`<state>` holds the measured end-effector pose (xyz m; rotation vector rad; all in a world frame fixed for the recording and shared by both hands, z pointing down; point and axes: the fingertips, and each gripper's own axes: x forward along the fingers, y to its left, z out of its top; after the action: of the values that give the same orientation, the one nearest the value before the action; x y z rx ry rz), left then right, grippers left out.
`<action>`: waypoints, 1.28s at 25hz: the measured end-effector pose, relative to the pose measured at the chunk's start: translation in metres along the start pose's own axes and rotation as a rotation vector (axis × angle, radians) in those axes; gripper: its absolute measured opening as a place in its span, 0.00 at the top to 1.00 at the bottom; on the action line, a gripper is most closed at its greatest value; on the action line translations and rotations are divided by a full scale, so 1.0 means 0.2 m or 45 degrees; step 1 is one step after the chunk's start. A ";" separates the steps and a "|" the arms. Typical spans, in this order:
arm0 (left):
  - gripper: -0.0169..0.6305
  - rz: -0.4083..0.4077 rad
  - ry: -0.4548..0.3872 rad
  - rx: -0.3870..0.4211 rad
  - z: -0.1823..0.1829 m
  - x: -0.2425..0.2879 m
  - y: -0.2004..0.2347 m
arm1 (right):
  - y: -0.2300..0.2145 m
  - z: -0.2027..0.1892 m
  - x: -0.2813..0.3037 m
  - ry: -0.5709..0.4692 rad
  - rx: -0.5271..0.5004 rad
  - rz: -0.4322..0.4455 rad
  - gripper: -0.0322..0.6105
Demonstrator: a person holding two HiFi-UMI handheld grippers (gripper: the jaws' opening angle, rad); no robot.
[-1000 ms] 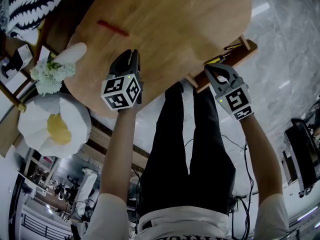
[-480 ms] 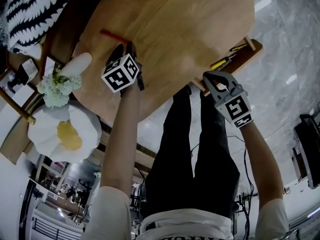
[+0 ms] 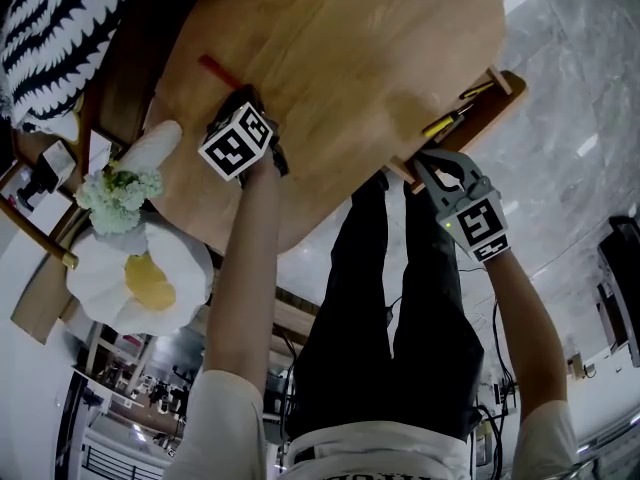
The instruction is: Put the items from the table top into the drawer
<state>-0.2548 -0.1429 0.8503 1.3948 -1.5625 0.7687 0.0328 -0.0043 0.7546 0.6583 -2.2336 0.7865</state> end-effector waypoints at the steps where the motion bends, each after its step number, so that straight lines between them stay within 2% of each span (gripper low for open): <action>1: 0.84 0.003 -0.004 0.026 0.00 0.00 0.00 | 0.00 0.00 0.00 -0.002 0.004 -0.002 0.92; 2: 0.87 0.005 -0.010 0.052 0.00 0.01 -0.01 | 0.01 0.00 0.00 -0.004 0.006 -0.002 0.92; 8: 0.88 -0.048 -0.038 0.097 0.01 -0.01 -0.01 | 0.01 0.01 -0.01 -0.015 0.009 -0.013 0.92; 12: 0.88 -0.087 -0.056 0.179 0.00 -0.05 -0.05 | -0.01 0.00 -0.04 -0.017 0.006 -0.025 0.92; 28: 0.88 -0.249 -0.069 0.511 -0.22 -0.22 -0.57 | -0.12 -0.17 -0.24 -0.029 0.017 -0.063 0.92; 32: 0.88 -0.280 -0.075 0.555 -0.29 -0.24 -0.68 | -0.14 -0.23 -0.28 -0.024 0.020 -0.066 0.92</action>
<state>-0.1108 -0.0948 0.8169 1.8840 -1.3003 0.9767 0.1065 0.0203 0.7504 0.7305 -2.2201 0.7760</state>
